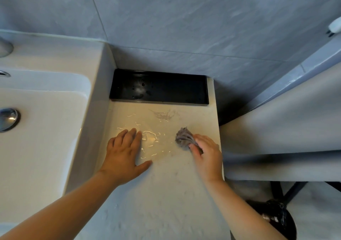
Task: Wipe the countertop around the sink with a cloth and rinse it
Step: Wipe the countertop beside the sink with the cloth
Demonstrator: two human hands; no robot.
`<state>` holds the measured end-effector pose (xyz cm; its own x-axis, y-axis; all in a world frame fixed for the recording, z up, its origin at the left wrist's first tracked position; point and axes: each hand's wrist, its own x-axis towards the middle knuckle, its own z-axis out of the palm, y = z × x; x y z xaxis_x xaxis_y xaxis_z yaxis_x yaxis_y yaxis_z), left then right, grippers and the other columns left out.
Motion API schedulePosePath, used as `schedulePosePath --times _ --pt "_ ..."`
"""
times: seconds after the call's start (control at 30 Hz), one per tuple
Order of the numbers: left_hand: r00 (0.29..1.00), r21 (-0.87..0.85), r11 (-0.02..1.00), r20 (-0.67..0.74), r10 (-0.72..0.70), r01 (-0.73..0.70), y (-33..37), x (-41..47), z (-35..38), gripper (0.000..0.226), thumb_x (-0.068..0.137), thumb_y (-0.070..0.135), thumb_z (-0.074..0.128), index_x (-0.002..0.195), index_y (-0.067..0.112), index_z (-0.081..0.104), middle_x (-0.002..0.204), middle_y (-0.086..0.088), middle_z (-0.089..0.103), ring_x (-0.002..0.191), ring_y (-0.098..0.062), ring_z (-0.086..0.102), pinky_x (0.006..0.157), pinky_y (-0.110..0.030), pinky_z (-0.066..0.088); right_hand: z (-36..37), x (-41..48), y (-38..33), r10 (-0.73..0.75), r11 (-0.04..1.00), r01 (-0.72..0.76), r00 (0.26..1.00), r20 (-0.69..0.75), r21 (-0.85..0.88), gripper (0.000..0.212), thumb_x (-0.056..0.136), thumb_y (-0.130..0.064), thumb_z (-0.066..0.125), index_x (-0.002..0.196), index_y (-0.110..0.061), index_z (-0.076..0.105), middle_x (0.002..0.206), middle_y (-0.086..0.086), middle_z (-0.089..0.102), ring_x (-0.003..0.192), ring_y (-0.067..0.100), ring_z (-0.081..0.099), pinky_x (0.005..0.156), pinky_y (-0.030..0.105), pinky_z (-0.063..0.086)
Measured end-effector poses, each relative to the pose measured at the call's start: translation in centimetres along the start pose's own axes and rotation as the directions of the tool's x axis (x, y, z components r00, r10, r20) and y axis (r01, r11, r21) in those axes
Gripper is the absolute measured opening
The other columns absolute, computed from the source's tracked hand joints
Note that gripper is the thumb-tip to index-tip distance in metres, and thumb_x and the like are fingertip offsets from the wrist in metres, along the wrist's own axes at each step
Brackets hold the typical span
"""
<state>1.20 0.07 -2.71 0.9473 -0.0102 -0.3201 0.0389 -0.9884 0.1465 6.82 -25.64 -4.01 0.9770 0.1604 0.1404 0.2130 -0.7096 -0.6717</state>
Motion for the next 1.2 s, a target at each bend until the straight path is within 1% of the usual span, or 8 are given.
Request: schedulePosePath --times 0.13,0.27,0.53,0.67,0.83,0.93,1.07,1.2 --pt "1.0 -0.005 1.0 0.023 0.008 -0.008 0.0 0.0 -0.5 0.108 0.064 0.087 -0.004 0.151 0.024 0.004 0.159 -0.001 0.005 0.145 -0.027 0.004 0.115 -0.045 0.009 -1.7 0.1 -1.6 0.144 0.971 -0.159 0.985 0.092 0.176 0.007 0.086 -0.014 0.068 0.082 -0.019 0.071 0.073 -0.017 0.064 0.067 -0.003 0.059 0.058 0.01 0.04" --pt "1.0 -0.036 0.999 0.023 0.006 -0.005 0.0 -0.2 -0.6 0.107 0.065 0.086 0.006 0.151 0.023 0.006 0.159 -0.002 0.006 0.145 -0.028 0.005 0.115 -0.046 0.009 -3.8 4.2 -2.8 0.051 0.981 -0.049 0.999 -0.007 0.186 0.011 0.088 -0.018 0.066 0.078 -0.016 0.069 0.062 -0.014 0.059 0.057 0.002 0.056 0.048 0.008 0.037" --pt "1.0 -0.109 0.994 0.009 -0.004 0.005 -0.1 -0.6 -0.2 0.109 0.062 0.089 -0.003 0.151 0.026 0.0 0.16 0.002 -0.004 0.146 -0.023 -0.002 0.117 -0.04 0.004 1.4 11.4 -1.0 -0.112 0.984 0.124 0.988 0.102 -0.124 0.014 0.09 -0.024 0.062 0.092 -0.015 0.073 0.082 0.0 0.068 0.078 0.016 0.061 0.058 0.021 0.044" --pt "1.0 -0.119 0.993 -0.008 0.007 -0.008 -0.1 -0.8 -0.3 0.101 0.068 0.083 0.005 0.151 0.025 0.003 0.16 0.002 -0.002 0.146 -0.022 -0.002 0.116 -0.038 0.004 3.1 9.7 -0.9 -0.003 0.999 0.002 0.999 -0.044 -0.037 0.022 0.089 -0.023 0.064 0.107 -0.012 0.071 0.1 0.002 0.071 0.092 0.014 0.063 0.074 0.023 0.052" --pt "0.994 -0.159 0.987 -0.109 -0.014 -0.004 -0.6 -2.5 -0.3 0.085 0.081 0.071 0.02 0.147 0.019 0.029 0.157 -0.003 0.021 0.144 -0.026 0.014 0.117 -0.044 0.014 3.4 6.3 -2.1 -0.038 0.999 0.037 0.999 -0.018 -0.017 0.024 0.088 -0.024 0.065 0.109 -0.014 0.07 0.103 -0.001 0.07 0.092 0.01 0.062 0.074 0.025 0.054" --pt "0.992 -0.197 0.979 -0.106 -0.074 0.053 -0.8 -4.8 0.7 0.088 0.081 0.071 0.024 0.149 0.015 0.025 0.158 -0.005 0.018 0.145 -0.027 0.013 0.116 -0.04 0.015 3.4 4.0 -2.5 -0.049 0.998 0.049 0.999 -0.001 -0.025 0.023 0.086 -0.023 0.067 0.108 -0.015 0.07 0.104 -0.003 0.071 0.092 0.01 0.062 0.075 0.028 0.054" --pt "0.988 -0.246 0.96 -0.035 -0.149 0.136 -0.8 -6.8 1.6 0.099 0.073 0.077 0.013 0.151 0.018 0.002 0.159 0.003 -0.004 0.146 -0.019 -0.004 0.116 -0.033 0.002 3.4 1.1 -3.2 -0.062 0.997 0.062 0.998 0.017 -0.048 0.022 0.084 -0.017 0.07 0.106 -0.015 0.072 0.105 -0.003 0.071 0.094 0.012 0.063 0.075 0.02 0.047" --pt "0.987 -0.218 0.965 -0.043 -0.156 0.143 -1.4 -7.6 2.9 0.098 0.077 0.079 0.013 0.15 0.014 0.016 0.159 0.001 0.005 0.146 -0.02 0.003 0.117 -0.037 0.011 3.0 -0.6 -4.0 -0.022 1.0 0.024 0.996 0.089 -0.02 0.02 0.081 -0.014 0.071 0.101 -0.017 0.074 0.099 -0.006 0.072 0.09 0.013 0.064 0.073 0.023 0.048"
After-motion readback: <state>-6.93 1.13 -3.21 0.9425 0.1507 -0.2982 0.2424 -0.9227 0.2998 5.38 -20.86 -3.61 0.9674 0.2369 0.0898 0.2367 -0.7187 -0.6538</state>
